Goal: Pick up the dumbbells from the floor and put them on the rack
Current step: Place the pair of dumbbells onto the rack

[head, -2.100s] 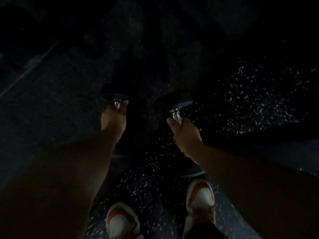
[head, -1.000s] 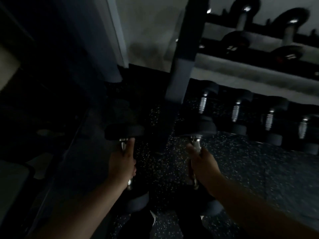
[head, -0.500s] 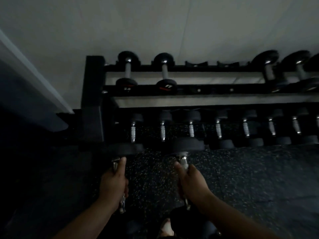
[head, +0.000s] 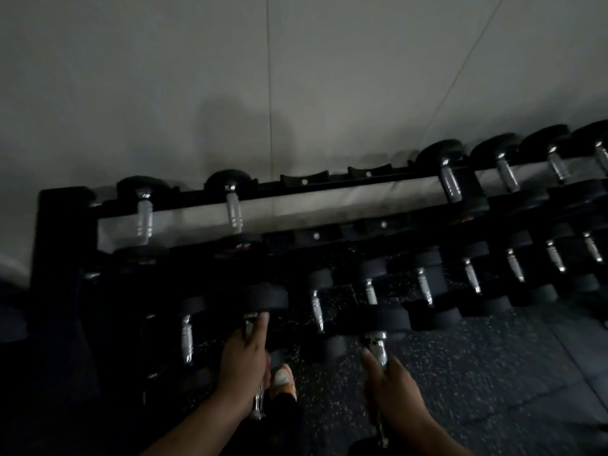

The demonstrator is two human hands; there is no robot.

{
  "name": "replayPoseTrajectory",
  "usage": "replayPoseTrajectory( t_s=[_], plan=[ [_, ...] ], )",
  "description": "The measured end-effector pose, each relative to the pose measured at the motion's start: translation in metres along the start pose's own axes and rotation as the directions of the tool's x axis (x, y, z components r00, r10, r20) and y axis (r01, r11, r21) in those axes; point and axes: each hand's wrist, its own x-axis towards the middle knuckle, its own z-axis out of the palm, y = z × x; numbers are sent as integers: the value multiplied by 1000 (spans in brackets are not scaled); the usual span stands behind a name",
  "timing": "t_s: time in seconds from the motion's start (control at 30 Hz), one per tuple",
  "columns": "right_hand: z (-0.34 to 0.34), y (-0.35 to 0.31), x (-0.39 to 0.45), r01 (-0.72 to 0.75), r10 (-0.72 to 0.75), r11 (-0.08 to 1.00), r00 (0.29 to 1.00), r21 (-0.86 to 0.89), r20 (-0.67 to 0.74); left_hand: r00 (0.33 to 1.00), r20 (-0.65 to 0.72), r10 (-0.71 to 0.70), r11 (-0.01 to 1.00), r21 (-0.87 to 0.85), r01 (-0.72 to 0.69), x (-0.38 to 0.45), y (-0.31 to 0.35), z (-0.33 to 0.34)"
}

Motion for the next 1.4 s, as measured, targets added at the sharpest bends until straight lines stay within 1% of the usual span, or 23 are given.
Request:
replayPoseTrajectory(
  t_s=[0.03,0.1,0.17,0.27,0.37,0.47,0.57,0.67,0.77,0.83,0.93,1.03,1.2,1.3,1.4],
  plan=[
    [-6,-11,14,-10,10,1000,1000,4,-8,1000,17,-5,1000,-1,5,15,11,13],
    [-19,-28,42,-22,22,1000,1000,12,-10,1000,2,-24,999,-27,24,44,28,38],
    [-31,-44,68,-5,6,1000,1000,26,-14,999,7,-36,999,-32,36,69,48,62],
    [-53,-71,110,42,-41,999,999,22,-30,1000,7,-17,1000,-21,17,105,77,94],
    [-71,-90,154,37,-38,998,999,60,4,999,-26,-34,999,-41,33,139,99,124],
    [-89,-103,201,60,-60,998,998,-4,33,996,-75,-38,997,-75,33,170,121,156],
    [-106,-114,247,92,-90,996,992,-16,83,989,-148,-18,998,-62,9,199,137,184],
    [-119,-121,283,97,-97,995,989,3,112,979,-201,-38,998,-66,25,230,151,206],
    [-131,-127,315,93,-93,996,985,5,143,965,-252,-66,996,-78,48,261,162,222],
    [-136,-131,332,94,-97,995,980,24,175,960,-273,-61,996,-73,43,280,165,230],
    [-141,-136,352,114,-113,993,977,2,179,958,-283,-52,998,-58,37,301,168,236],
    [-144,-139,370,102,-97,995,978,-19,184,961,-272,-47,999,-29,41,317,166,242],
    [-141,-145,390,75,-82,996,977,43,196,961,-267,-73,997,-10,73,328,154,248],
    [-136,-151,401,39,-55,996,973,76,222,962,-271,-32,999,22,39,327,149,245],
    [-131,-160,411,44,-65,994,974,98,219,949,-314,6,997,76,19,327,148,243]
  ],
)
